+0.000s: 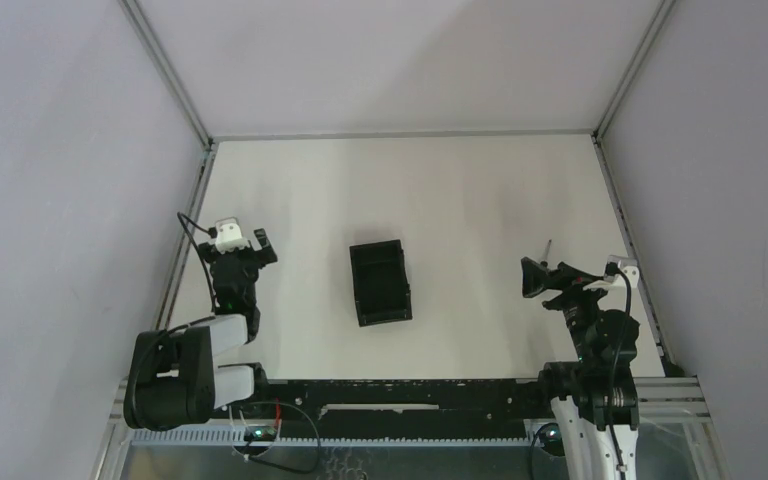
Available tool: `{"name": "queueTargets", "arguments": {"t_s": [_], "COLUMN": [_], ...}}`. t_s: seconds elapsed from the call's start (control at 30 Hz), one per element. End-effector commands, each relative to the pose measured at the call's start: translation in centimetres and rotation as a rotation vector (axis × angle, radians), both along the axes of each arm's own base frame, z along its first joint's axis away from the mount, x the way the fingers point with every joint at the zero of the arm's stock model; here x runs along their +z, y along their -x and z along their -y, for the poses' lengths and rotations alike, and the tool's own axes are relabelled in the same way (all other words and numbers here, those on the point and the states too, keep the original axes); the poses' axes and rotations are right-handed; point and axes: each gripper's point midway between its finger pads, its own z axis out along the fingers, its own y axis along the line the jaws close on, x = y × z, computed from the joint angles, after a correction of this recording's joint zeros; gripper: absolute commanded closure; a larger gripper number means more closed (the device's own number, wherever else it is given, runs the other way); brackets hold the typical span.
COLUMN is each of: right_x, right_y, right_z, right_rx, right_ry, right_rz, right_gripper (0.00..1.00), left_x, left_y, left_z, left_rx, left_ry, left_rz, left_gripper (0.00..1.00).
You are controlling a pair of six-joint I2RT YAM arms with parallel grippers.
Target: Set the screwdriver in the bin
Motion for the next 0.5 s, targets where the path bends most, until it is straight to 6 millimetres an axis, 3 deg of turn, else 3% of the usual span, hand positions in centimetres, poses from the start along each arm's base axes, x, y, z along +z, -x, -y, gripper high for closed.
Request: {"name": "queueTargets", "arguments": {"t_s": [0.0,0.13,0.23,0.33,0.47], "right_x": [1.7,2.6,4.2,6.5,7.5], "right_y": [0.2,-0.1,-0.4,-1.4,-4.6], "right_z": [1.1,2.7,1.4,1.5,3.8], "right_rx": [-0.075,-0.175,-0.092,-0.096,-0.204], "right_ry": [-0.053,-0.087,-0.047,-0.022,0.082], "right_rz": [0.065,0.079,0.105,0.101,-0.100], "right_gripper": [0.00,0.00,0.02,0.04,0.04], "left_x": [3.1,3.1,3.2,3.2,3.2], "left_y": [-1.5,-1.5,-1.5,-1.5,-1.5], "left_z": [0.0,-0.1,0.0,0.0,0.0], "left_rx": [-0.003,-0.002,-0.002,-0.003,-0.003], "left_ry": [-0.020,-0.020,-0.020,-0.020,-0.020], "left_rz": [0.088,0.088,0.088,0.088,0.088], "left_gripper": [0.00,0.00,0.00,0.00,0.00]}}
